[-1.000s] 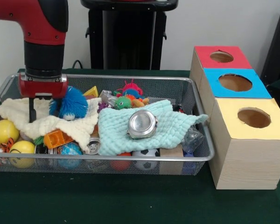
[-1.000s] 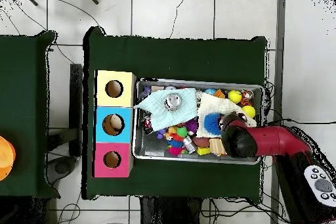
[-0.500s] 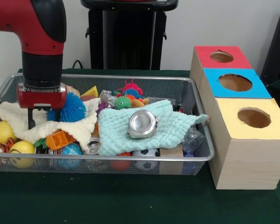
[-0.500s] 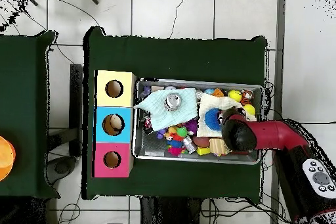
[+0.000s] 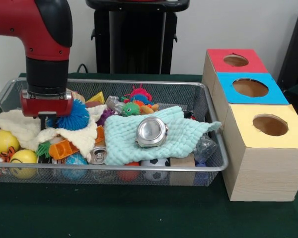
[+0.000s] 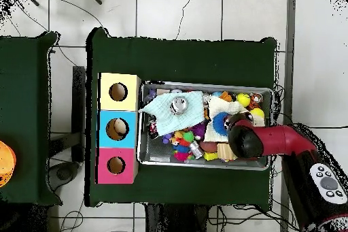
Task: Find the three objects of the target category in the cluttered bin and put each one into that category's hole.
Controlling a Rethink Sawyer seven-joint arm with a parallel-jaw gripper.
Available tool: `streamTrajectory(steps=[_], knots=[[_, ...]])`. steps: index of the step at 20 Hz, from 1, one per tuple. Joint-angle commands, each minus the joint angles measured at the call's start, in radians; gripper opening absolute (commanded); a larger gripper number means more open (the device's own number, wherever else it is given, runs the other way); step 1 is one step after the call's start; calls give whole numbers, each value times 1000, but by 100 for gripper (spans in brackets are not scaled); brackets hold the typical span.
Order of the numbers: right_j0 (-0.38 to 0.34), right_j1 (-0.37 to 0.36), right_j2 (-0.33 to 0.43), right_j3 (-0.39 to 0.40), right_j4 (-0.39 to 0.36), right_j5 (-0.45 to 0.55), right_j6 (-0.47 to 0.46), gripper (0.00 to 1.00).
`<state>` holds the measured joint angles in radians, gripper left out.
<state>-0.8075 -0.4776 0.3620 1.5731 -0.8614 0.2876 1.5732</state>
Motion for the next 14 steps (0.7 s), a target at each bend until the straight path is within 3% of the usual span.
streamTrajectory(steps=[1,3,4,5,8,9,12,14], knots=[[99,86,-69,15,-108,-150,88,0],[188,47,-163,19,-128,-229,156,0],[260,33,-256,13,-116,-319,208,0],[286,16,-298,27,-88,-372,219,0],[214,-104,-211,139,-59,-353,155,0],[159,-155,-138,190,-45,-303,124,0],[12,-276,46,323,76,-149,57,0],[-45,-334,115,380,146,-87,33,0]])
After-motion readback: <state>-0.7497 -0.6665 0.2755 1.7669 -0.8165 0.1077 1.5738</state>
